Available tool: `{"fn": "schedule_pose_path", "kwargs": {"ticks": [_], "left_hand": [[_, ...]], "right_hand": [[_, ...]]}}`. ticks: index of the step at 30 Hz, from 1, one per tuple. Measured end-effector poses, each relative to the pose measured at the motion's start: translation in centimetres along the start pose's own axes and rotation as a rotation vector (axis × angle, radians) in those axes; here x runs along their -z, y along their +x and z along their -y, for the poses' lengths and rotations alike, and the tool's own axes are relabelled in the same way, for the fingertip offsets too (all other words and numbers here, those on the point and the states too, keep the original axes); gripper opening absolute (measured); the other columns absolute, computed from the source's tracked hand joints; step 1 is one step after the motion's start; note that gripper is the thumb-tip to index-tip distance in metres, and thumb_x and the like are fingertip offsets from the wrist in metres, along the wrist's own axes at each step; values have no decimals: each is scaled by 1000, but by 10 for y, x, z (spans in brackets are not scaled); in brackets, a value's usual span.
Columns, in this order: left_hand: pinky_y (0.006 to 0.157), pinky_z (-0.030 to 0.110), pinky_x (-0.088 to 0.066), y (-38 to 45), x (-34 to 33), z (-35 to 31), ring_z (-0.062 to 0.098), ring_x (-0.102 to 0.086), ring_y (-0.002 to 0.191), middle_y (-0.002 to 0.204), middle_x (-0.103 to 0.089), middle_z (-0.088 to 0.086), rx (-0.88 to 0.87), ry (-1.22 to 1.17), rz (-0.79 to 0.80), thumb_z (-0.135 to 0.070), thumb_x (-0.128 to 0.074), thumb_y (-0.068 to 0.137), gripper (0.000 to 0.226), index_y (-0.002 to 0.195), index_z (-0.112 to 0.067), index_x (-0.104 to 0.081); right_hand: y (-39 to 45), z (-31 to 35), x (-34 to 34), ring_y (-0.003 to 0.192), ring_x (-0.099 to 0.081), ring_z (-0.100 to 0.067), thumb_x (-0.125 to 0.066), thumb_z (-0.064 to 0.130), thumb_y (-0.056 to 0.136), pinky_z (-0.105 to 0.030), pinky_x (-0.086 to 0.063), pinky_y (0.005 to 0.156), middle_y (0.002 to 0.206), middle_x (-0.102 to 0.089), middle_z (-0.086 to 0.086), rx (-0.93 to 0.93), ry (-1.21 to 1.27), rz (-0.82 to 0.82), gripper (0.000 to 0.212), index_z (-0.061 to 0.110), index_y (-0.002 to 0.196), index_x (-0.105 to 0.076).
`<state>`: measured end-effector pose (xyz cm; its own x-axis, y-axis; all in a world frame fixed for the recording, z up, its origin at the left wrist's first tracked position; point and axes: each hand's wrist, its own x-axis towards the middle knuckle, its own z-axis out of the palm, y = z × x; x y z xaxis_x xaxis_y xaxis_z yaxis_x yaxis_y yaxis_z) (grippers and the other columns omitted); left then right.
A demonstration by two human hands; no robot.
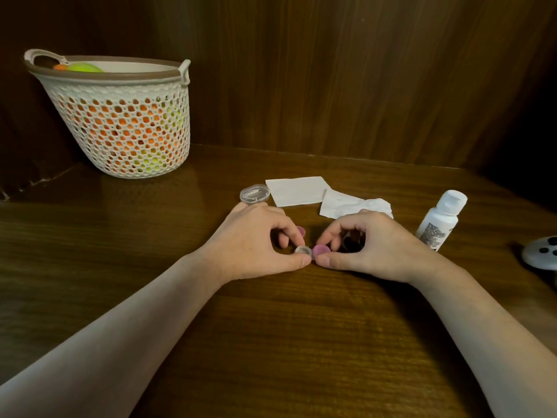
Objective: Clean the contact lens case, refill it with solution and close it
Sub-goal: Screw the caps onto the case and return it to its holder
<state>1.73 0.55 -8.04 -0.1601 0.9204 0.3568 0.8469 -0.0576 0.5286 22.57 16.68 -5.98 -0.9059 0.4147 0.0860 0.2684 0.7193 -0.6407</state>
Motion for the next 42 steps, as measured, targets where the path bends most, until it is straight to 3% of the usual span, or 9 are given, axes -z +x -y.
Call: {"fn": "schedule_pose_path", "kwargs": {"ticks": [3, 7, 15, 19, 23, 27, 32, 39, 42], "left_hand": [[87, 29, -35, 0, 0, 0, -14, -58, 97, 82, -68, -21, -6, -6, 0, -75, -72, 76, 36, 93, -44, -79], [88, 31, -37, -1, 0, -1, -9, -60, 97, 82, -68, -20, 2, -16, -1, -72, -75, 77, 32, 92, -44, -80], [89, 33, -42, -1, 1, -2, -6, -62, 96, 83, -69, -20, 21, -29, 20, -66, -79, 79, 28, 94, -42, -80], [90, 34, -42, -1, 1, -2, -1, -63, 93, 83, -69, -19, 25, -21, 20, -67, -79, 79, 28, 94, -43, -80], [88, 33, -42, -1, 1, -3, 0, -63, 91, 82, -69, -18, 23, -28, 20, -65, -80, 79, 27, 93, -43, -80], [83, 30, -40, -1, 2, -4, -1, -63, 91, 82, -69, -18, 20, -30, 27, -66, -80, 79, 27, 93, -42, -80], [76, 26, -40, -1, 2, -2, 1, -64, 89, 83, -69, -18, 10, -46, 44, -66, -79, 78, 29, 94, -41, -81], [72, 20, -41, -1, 2, -2, 0, -65, 88, 84, -70, -19, 12, -54, 56, -63, -82, 79, 27, 94, -41, -81], [72, 20, -41, -1, 3, -3, -5, -64, 90, 84, -70, -18, 8, -54, 61, -62, -82, 79, 27, 94, -40, -81]], "right_hand": [[-4, 1, 5, 103, -66, 8, -83, 58, 83, -24, -42, 89, 96, -77, 22, 16, 16, 51, 31, 50, 113, -78], [-4, 2, 4, 102, -65, 10, -84, 47, 87, -19, -37, 89, 93, -77, 23, 28, 24, 61, 22, 48, 108, -81], [-1, 3, -1, 92, -70, 1, -84, 70, 69, -34, -56, 85, 92, -75, 21, -32, 2, 3, 32, 50, 93, -80], [-2, 4, 2, 103, -67, 6, -87, 56, 81, -31, -50, 96, 100, -77, 24, -26, 25, 58, 27, 49, 106, -79], [-4, 5, 3, 105, -68, 7, -87, 44, 86, -25, -47, 93, 101, -78, 25, 2, 38, 70, 23, 49, 107, -81], [-3, 5, 1, 98, -68, 4, -89, 51, 78, -28, -50, 87, 96, -77, 23, -2, 27, 17, 21, 54, 98, -82], [-1, 7, -1, 96, -70, -2, -86, 63, 69, -39, -57, 91, 97, -77, 18, -16, 43, -1, 29, 52, 95, -83], [1, 3, -5, 88, -66, 2, -91, 64, 66, -25, -47, 71, 89, -73, 22, -18, 15, -78, 25, 48, 83, -83], [2, 2, -2, 93, -68, 4, -91, 64, 67, -29, -54, 79, 94, -75, 24, -35, 8, -38, 28, 49, 89, -82]]}}
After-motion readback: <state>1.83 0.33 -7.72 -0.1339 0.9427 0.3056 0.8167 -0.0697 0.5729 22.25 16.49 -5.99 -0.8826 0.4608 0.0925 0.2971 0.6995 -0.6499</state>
